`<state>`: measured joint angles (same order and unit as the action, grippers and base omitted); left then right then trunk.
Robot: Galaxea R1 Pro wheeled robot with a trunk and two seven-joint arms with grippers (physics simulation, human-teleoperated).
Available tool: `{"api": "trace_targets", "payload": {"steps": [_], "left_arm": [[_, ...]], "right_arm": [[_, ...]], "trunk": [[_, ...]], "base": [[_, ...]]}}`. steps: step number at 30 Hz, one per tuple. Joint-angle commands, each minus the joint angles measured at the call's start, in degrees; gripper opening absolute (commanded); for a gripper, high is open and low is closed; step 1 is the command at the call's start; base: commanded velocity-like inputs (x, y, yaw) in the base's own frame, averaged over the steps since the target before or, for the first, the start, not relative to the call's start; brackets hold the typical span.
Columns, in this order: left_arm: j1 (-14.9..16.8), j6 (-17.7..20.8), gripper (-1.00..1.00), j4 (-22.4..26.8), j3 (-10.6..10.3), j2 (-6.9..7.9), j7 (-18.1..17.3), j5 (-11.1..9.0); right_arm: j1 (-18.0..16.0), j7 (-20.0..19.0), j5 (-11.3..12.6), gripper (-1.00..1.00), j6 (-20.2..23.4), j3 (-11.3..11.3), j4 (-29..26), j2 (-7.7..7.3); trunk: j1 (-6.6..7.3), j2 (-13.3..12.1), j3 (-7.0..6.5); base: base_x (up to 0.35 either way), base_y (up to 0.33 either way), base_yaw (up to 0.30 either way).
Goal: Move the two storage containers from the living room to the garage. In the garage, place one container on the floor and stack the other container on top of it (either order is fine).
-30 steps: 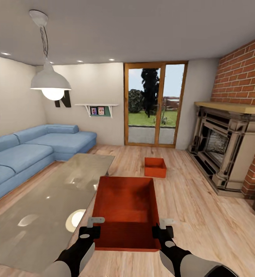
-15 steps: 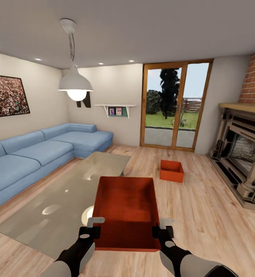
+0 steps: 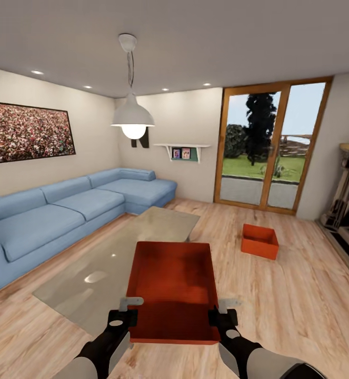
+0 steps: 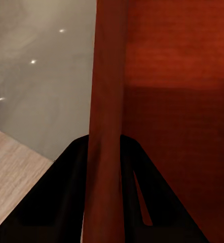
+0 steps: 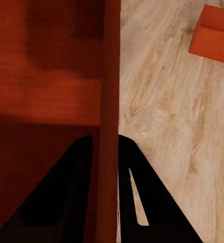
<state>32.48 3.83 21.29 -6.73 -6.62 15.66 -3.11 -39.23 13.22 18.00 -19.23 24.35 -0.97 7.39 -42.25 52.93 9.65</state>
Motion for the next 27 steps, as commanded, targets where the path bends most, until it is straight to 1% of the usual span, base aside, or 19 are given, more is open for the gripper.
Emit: {"api": "trace_targets", "payload": {"steps": [1,27], "left_arm": [[0.04,0.48,-1.00,-0.02,4.16,0.12,1.47,-0.23],[0.04,0.48,-1.00,-0.02,4.10,0.12,1.47,-0.23]], "right_arm": [[-0.06,0.18,-0.03,-1.00,-0.63,-2.65,-0.17,0.00],[-0.06,0.14,0.00,-1.00,-0.63,-2.65,-0.17,0.00]], "trunk": [[-0.01,0.06,0.07],[-0.01,0.06,0.06]], "base": [[0.000,0.000,0.300],[0.000,0.000,0.300]]}}
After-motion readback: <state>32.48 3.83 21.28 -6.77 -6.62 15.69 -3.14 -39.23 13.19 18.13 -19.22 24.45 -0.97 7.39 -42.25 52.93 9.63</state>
